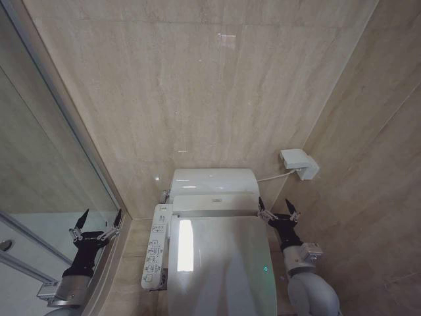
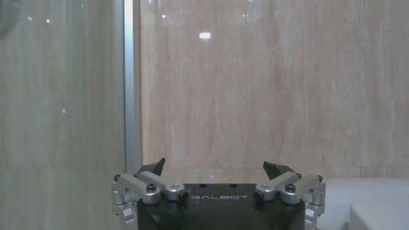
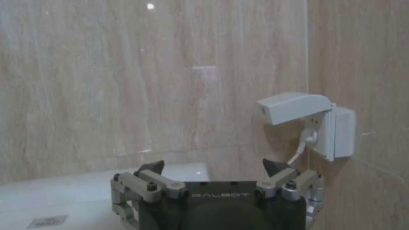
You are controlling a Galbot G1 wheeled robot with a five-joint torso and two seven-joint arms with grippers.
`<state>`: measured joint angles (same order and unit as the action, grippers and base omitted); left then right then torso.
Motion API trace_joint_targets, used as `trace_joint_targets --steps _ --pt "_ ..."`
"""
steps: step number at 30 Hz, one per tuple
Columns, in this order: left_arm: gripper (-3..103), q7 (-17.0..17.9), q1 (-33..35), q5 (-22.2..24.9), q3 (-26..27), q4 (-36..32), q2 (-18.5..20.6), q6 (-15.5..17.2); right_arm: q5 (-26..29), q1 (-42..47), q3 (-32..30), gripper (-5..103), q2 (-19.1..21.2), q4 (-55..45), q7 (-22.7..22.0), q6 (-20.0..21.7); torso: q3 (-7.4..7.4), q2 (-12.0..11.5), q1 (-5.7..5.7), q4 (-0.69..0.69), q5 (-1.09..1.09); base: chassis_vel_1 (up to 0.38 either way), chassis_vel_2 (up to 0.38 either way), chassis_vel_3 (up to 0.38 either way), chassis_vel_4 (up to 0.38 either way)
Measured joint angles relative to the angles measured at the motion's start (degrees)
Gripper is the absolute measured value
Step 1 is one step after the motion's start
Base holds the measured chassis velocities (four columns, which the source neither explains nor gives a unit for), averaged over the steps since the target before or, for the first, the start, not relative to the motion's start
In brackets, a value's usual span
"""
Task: Open the toilet lid, clean the toilet bowl with a toilet brush, close the toilet lid, and flush.
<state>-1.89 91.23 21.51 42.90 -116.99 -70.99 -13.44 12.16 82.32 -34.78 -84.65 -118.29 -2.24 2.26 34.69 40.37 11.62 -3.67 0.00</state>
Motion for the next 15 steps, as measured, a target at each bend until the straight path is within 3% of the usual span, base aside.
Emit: trace_joint_targets --steps 4,15 --pt "100 0.15 -0.66 0.41 -0.67 -0.04 -0.08 0.32 0.0 0.0 0.0 100 0.0 0.0 0.0 0.0 0.0 0.0 0.0 -0.01 0.0 0.0 0.0 0.0 0.0" --pt "100 1.01 -1.31 -4.87 -5.85 -0.09 -1.33 0.55 0.0 0.0 0.0 100 0.0 0.0 0.0 0.0 0.0 0.0 0.01 0.0 0.0 0.0 0.0 0.0 0.0"
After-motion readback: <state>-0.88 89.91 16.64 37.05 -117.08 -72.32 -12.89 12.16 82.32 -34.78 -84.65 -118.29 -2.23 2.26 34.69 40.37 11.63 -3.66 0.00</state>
